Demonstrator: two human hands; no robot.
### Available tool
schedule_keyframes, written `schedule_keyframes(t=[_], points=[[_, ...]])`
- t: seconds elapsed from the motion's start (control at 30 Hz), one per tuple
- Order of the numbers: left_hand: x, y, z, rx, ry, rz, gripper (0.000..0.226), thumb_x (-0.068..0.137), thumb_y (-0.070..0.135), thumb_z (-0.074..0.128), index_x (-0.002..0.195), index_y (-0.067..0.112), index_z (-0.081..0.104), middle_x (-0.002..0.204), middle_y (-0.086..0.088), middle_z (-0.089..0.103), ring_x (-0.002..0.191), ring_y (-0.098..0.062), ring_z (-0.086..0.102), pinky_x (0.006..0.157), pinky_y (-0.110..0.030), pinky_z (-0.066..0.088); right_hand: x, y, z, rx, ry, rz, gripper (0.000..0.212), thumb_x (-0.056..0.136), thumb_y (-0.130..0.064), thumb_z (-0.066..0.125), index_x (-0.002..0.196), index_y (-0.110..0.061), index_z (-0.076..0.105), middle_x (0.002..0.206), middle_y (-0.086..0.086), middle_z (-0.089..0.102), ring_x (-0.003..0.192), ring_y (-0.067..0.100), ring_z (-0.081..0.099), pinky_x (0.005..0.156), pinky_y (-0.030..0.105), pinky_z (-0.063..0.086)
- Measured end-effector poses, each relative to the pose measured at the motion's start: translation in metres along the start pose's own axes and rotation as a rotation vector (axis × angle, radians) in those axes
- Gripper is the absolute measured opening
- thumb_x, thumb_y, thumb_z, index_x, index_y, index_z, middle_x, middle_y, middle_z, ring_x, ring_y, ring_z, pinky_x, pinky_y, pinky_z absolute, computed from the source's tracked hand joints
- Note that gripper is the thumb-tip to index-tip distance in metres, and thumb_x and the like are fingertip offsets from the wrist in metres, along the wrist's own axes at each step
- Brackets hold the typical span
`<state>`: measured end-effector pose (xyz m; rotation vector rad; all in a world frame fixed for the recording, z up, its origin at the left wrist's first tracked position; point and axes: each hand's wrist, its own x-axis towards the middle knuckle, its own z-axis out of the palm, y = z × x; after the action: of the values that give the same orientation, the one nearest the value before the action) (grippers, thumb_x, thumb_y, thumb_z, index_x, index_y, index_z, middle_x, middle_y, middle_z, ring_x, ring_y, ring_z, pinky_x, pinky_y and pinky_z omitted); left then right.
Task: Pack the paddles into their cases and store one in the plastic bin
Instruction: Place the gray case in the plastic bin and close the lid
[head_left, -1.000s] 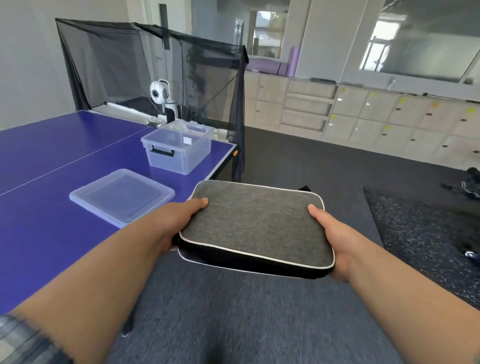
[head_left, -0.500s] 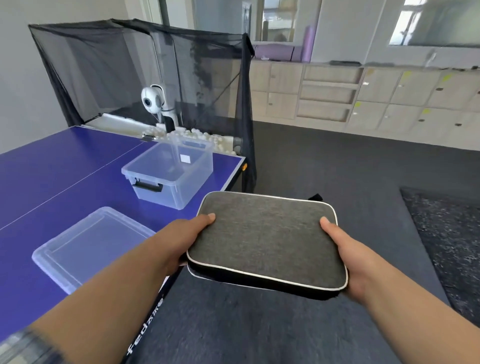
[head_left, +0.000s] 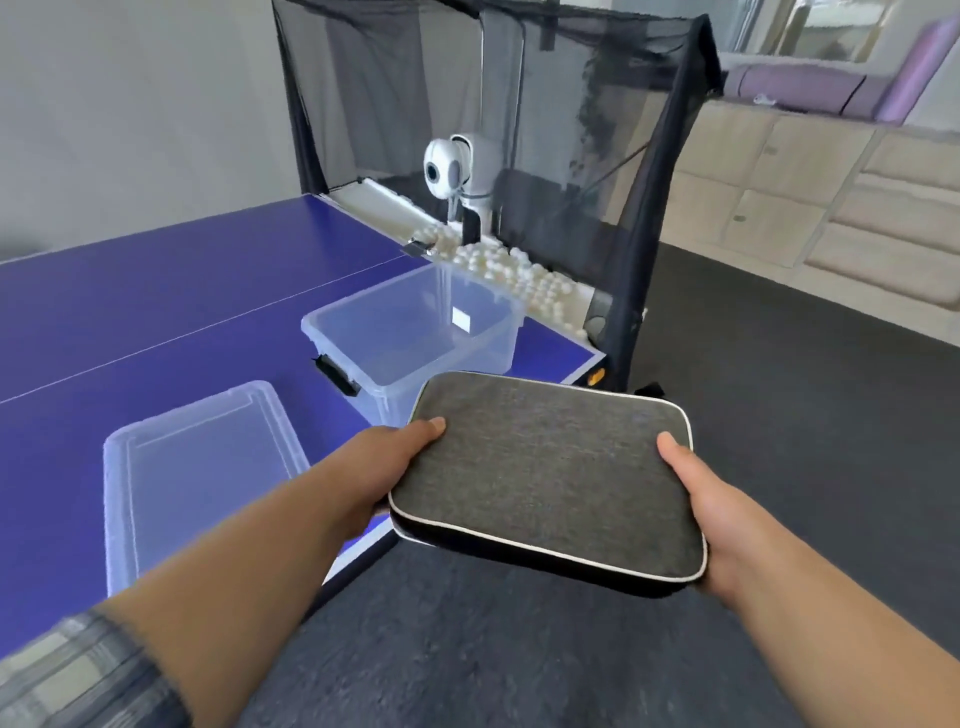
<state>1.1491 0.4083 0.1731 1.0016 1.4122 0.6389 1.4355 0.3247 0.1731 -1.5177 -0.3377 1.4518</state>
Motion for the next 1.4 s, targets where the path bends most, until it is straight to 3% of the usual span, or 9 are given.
schedule_keyframes(t=[0.33,0.5,0.6,0.7,0.8,0.93,1.1,1.27,1.4], points=[[0.106,0.036,-0.044,-0.13,0.29,-0.059,0.037,0.086,0.049,0.068,0.1,0.015,0.07,0.101,-0.006,0.075,0.09,-0.022,0.072,0.079,-0.033,0.055,0.156,-0.074,0.095,-0.141,-0.173,0.087,0.039,0.084,-0.052,0.069,0.105,-0.02,0.073,0.093,0.005,0.079,0.076,0.024,0.077,0.073,0.041,0.055],[0.194,0.067,-0.082,-0.185,0.323,-0.095,0.038,0.083,0.05,0.071,0.099,0.015,0.07,0.102,-0.006,0.076,0.093,-0.025,0.073,0.088,-0.038,0.058,0.245,-0.115,0.165,-0.194,-0.177,0.035,0.044,0.08,-0.054,0.073,0.11,-0.022,0.073,0.097,0.004,0.079,0.081,0.025,0.077,0.082,0.045,0.057],[0.24,0.086,-0.101,-0.248,0.348,-0.146,0.039,0.082,0.049,0.072,0.094,0.012,0.068,0.102,-0.009,0.073,0.089,-0.028,0.069,0.09,-0.042,0.054,0.285,-0.143,0.204,-0.239,-0.184,0.036,0.046,0.08,-0.055,0.073,0.112,-0.021,0.072,0.097,0.005,0.079,0.082,0.025,0.077,0.078,0.043,0.058],[0.285,0.099,-0.113,-0.339,0.337,-0.191,0.038,0.081,0.047,0.073,0.096,0.012,0.068,0.108,-0.012,0.073,0.097,-0.031,0.069,0.094,-0.04,0.053,0.324,-0.17,0.233,-0.295,-0.189,0.02,0.042,0.081,-0.055,0.072,0.105,-0.02,0.073,0.093,0.003,0.079,0.08,0.022,0.077,0.074,0.039,0.058],[0.321,0.097,-0.117,-0.419,0.365,-0.246,0.041,0.077,0.046,0.075,0.101,0.014,0.068,0.11,-0.009,0.073,0.098,-0.026,0.07,0.098,-0.044,0.053,0.362,-0.183,0.258,-0.391,-0.176,0.024,0.044,0.077,-0.056,0.075,0.102,-0.02,0.075,0.094,0.002,0.079,0.084,0.024,0.077,0.082,0.041,0.058],[0.356,0.082,-0.112,-0.51,0.449,-0.374,0.053,0.06,0.051,0.07,0.103,0.019,0.065,0.11,-0.003,0.071,0.1,-0.026,0.068,0.096,-0.045,0.051,0.415,-0.187,0.288,-0.567,-0.199,0.032,0.052,0.075,-0.058,0.077,0.108,-0.018,0.073,0.1,0.004,0.078,0.093,0.027,0.074,0.092,0.047,0.056],[0.38,0.065,-0.084,-0.644,0.597,-0.51,0.029,0.089,0.039,0.053,0.11,0.02,0.056,0.094,0.001,0.06,0.081,-0.017,0.056,0.067,-0.029,0.043,0.468,-0.184,0.314,-0.817,-0.306,0.027,0.052,0.078,-0.062,0.072,0.109,-0.021,0.071,0.108,0.005,0.075,0.098,0.028,0.071,0.095,0.048,0.054],[0.391,0.053,-0.066,-0.656,0.743,-0.622,0.028,0.092,0.037,0.047,0.11,0.018,0.056,0.09,0.0,0.056,0.078,-0.02,0.054,0.073,-0.035,0.042,0.509,-0.157,0.324,-1.099,-0.444,-0.01,0.06,0.079,-0.075,0.055,0.116,-0.028,0.065,0.114,-0.002,0.069,0.102,0.025,0.067,0.097,0.046,0.052],[0.405,0.039,-0.056,-0.605,0.8,-0.709,0.033,0.093,0.038,0.046,0.117,0.017,0.054,0.099,-0.002,0.056,0.096,-0.027,0.053,0.08,-0.036,0.04,0.551,-0.131,0.32,-1.176,-0.483,0.066,0.093,0.062,-0.093,0.049,0.131,-0.031,0.058,0.128,-0.006,0.063,0.114,0.026,0.062,0.101,0.046,0.049]])
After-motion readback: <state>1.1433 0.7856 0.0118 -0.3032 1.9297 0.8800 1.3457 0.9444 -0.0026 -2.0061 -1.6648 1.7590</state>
